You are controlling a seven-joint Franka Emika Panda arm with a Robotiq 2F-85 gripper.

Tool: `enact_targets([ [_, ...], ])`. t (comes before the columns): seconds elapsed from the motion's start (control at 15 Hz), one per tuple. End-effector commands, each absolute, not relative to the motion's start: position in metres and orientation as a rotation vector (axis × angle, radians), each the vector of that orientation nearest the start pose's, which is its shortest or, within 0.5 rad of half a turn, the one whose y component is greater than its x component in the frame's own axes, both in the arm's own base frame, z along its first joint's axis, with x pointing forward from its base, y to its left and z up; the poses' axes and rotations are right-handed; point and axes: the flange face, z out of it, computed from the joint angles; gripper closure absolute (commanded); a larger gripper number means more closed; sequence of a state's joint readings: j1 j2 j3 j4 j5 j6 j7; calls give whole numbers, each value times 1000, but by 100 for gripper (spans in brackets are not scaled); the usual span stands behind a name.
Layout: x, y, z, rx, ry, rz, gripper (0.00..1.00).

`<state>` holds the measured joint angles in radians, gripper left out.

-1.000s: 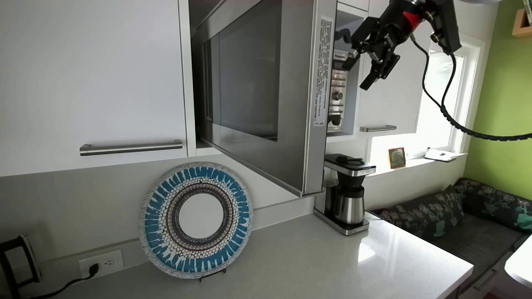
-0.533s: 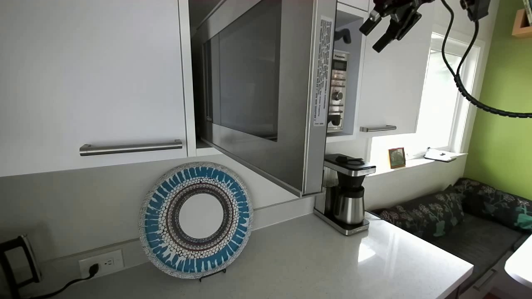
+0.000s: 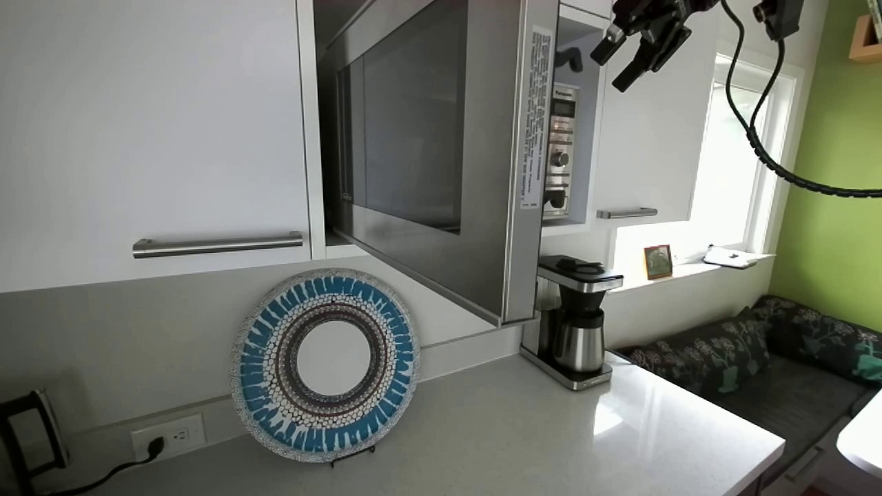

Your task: Put the plate and the cup in the microwave

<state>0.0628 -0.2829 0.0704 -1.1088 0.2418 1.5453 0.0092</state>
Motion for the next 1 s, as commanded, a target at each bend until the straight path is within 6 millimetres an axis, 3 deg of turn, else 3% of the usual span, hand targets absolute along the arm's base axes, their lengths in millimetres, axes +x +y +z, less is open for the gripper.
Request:
enact_targets([
  [0.0,326,64,975,-2689,-438,-1095,0],
  [0.33,289,31,983,-2676,-513,-1080,0],
  [0.93,239,14,998,-2605,-690,-1133,0],
])
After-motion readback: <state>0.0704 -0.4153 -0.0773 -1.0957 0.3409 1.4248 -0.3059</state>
